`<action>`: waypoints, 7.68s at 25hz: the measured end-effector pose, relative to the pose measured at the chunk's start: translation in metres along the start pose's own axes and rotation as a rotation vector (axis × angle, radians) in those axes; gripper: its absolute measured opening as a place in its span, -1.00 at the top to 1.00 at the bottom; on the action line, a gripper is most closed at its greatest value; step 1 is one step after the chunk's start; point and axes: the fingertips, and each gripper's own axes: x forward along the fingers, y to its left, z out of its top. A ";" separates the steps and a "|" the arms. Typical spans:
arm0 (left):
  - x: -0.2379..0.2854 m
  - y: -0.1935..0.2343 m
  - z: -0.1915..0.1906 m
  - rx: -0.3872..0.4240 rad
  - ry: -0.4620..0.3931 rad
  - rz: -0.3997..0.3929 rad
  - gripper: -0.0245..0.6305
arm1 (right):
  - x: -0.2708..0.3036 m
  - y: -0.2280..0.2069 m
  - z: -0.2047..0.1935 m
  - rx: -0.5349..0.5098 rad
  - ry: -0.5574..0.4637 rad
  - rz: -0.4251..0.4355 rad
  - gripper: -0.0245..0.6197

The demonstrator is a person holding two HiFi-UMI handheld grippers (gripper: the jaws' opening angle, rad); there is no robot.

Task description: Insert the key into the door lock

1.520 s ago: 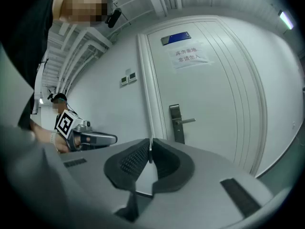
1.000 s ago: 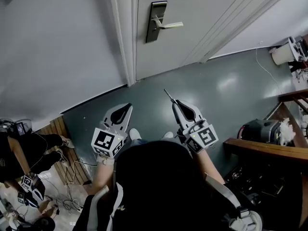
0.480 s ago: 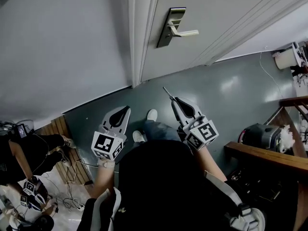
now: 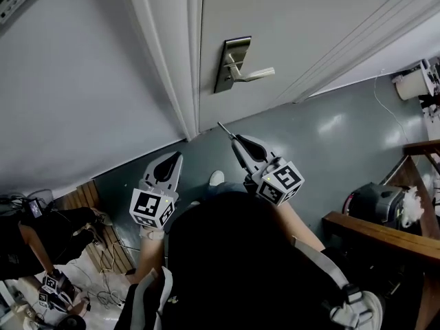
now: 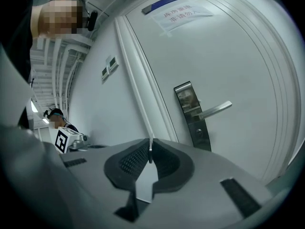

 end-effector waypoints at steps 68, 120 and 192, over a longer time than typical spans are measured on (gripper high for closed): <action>0.143 0.040 -0.001 0.142 0.339 -0.343 0.90 | 0.088 -0.183 -0.036 1.121 -0.359 -0.102 0.82; 0.145 0.031 -0.004 0.116 0.347 -0.308 0.90 | 0.079 -0.175 -0.041 1.163 -0.372 -0.171 0.82; 0.158 0.008 -0.006 0.130 0.379 -0.434 0.90 | 0.091 -0.190 -0.031 1.169 -0.437 -0.209 0.82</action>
